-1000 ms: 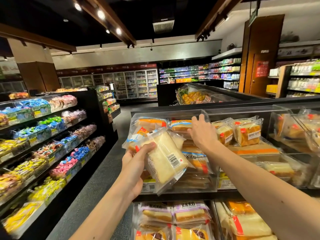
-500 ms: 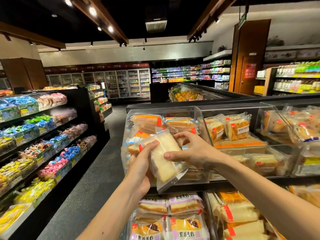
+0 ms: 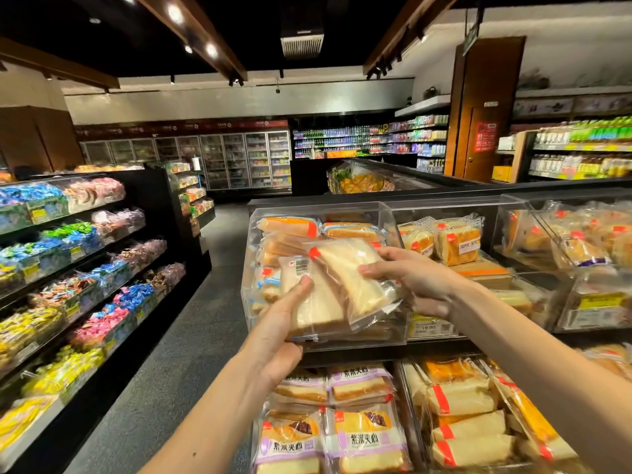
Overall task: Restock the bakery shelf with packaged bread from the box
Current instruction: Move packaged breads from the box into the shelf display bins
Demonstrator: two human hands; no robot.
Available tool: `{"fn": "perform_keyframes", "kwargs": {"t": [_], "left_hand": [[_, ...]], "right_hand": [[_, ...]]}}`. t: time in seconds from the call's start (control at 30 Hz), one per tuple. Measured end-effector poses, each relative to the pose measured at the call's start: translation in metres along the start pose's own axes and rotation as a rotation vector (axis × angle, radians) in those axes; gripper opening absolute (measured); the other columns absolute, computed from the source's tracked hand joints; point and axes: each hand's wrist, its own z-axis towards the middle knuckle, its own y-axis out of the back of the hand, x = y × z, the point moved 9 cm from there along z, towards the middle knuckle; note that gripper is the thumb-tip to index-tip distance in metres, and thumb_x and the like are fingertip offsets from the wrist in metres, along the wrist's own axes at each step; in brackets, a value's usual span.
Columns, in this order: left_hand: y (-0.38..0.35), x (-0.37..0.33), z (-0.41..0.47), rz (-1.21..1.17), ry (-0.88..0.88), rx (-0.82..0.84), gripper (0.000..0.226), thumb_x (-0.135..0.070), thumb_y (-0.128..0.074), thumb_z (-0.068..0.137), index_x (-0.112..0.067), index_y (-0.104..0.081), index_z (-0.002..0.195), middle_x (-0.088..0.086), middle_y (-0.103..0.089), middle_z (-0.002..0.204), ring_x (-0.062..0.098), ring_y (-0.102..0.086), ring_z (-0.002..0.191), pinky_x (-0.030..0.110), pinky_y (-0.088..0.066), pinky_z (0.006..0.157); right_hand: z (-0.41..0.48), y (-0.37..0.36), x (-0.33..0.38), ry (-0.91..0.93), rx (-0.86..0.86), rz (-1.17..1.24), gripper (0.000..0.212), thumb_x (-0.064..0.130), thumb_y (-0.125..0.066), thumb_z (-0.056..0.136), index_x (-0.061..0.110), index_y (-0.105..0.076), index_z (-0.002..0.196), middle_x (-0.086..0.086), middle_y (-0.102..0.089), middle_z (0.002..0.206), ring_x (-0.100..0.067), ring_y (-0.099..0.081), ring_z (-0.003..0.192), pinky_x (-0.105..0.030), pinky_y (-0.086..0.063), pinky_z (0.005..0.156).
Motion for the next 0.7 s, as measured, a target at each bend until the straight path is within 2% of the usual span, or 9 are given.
{"fn": "perform_keyframes", "kwargs": {"t": [0.07, 0.17, 0.3, 0.37, 0.47, 0.53, 0.6, 0.67, 0.7], "left_hand": [[0.002, -0.002, -0.001, -0.018, 0.001, -0.023, 0.041, -0.021, -0.077, 0.073, -0.015, -0.068, 0.112, 0.011, -0.076, 0.102, 0.03, -0.07, 0.104, 0.054, -0.047, 0.103], [0.007, -0.006, 0.0, -0.027, -0.011, -0.04, 0.041, -0.018, -0.076, 0.074, -0.015, -0.068, 0.113, 0.011, -0.076, 0.101, 0.029, -0.071, 0.1, 0.052, -0.051, 0.099], [0.019, -0.01, 0.004, -0.031, -0.045, -0.066, 0.053, -0.02, -0.077, 0.067, -0.014, -0.063, 0.118, 0.012, -0.076, 0.099, 0.027, -0.074, 0.09, 0.045, -0.057, 0.079], [0.026, -0.013, 0.007, -0.021, -0.057, -0.087, 0.067, -0.023, -0.08, 0.062, -0.015, -0.059, 0.126, 0.012, -0.076, 0.103, 0.028, -0.074, 0.093, 0.045, -0.057, 0.078], [0.028, -0.017, 0.01, -0.004, -0.077, -0.11, 0.075, -0.026, -0.081, 0.06, -0.016, -0.056, 0.13, 0.009, -0.075, 0.107, 0.028, -0.072, 0.098, 0.043, -0.058, 0.076], [0.029, -0.02, 0.011, 0.006, -0.095, -0.129, 0.076, -0.027, -0.081, 0.06, -0.017, -0.056, 0.131, 0.007, -0.075, 0.108, 0.025, -0.072, 0.097, 0.035, -0.056, 0.064], [0.029, -0.021, 0.012, 0.022, -0.106, -0.13, 0.075, -0.028, -0.081, 0.061, -0.018, -0.056, 0.131, 0.007, -0.075, 0.107, 0.024, -0.072, 0.096, 0.034, -0.054, 0.062], [0.029, -0.022, 0.013, 0.034, -0.111, -0.115, 0.072, -0.027, -0.081, 0.063, -0.018, -0.055, 0.13, 0.007, -0.075, 0.107, 0.025, -0.073, 0.095, 0.034, -0.055, 0.061], [0.029, -0.022, 0.014, 0.04, -0.116, -0.104, 0.072, -0.027, -0.081, 0.064, -0.019, -0.055, 0.131, 0.007, -0.075, 0.107, 0.026, -0.073, 0.096, 0.034, -0.056, 0.06]], "right_hand": [[0.0, 0.002, -0.004, -0.056, -0.008, 0.155, 0.058, 0.019, -0.078, 0.069, 0.003, -0.059, 0.121, -0.014, -0.073, 0.105, -0.03, -0.072, 0.087, -0.037, -0.061, 0.065], [-0.003, 0.004, -0.01, -0.127, -0.031, 0.327, 0.051, 0.012, -0.072, 0.071, 0.001, -0.056, 0.118, -0.017, -0.073, 0.099, -0.029, -0.072, 0.083, -0.037, -0.061, 0.064], [0.003, 0.026, 0.021, 0.041, -0.141, 0.165, 0.034, 0.009, -0.065, 0.087, -0.001, -0.058, 0.118, -0.015, -0.073, 0.1, -0.025, -0.073, 0.081, -0.034, -0.062, 0.06], [0.003, 0.043, 0.057, 0.3, -0.305, -0.084, 0.032, 0.007, -0.066, 0.09, 0.003, -0.061, 0.122, -0.009, -0.074, 0.102, -0.021, -0.073, 0.087, -0.034, -0.061, 0.067], [-0.005, 0.038, 0.099, 0.688, -0.557, -0.72, 0.041, 0.008, -0.069, 0.089, 0.012, -0.06, 0.128, 0.003, -0.068, 0.109, -0.016, -0.066, 0.094, -0.027, -0.052, 0.081], [0.0, 0.02, 0.102, 0.864, -0.564, -1.09, 0.044, 0.001, -0.065, 0.088, 0.007, -0.056, 0.131, -0.007, -0.067, 0.115, -0.027, -0.064, 0.098, -0.036, -0.052, 0.082], [0.016, 0.003, 0.088, 0.963, -0.504, -1.471, 0.053, -0.007, -0.069, 0.08, 0.003, -0.054, 0.13, -0.017, -0.067, 0.114, -0.036, -0.065, 0.093, -0.045, -0.057, 0.072], [0.029, -0.003, 0.08, 1.046, -0.475, -1.664, 0.053, -0.009, -0.07, 0.076, -0.001, -0.055, 0.127, -0.02, -0.066, 0.108, -0.038, -0.066, 0.086, -0.044, -0.059, 0.063], [0.032, -0.007, 0.081, 1.065, -0.467, -1.704, 0.042, -0.003, -0.061, 0.082, -0.003, -0.056, 0.124, -0.021, -0.066, 0.106, -0.038, -0.066, 0.083, -0.044, -0.058, 0.06]]}}
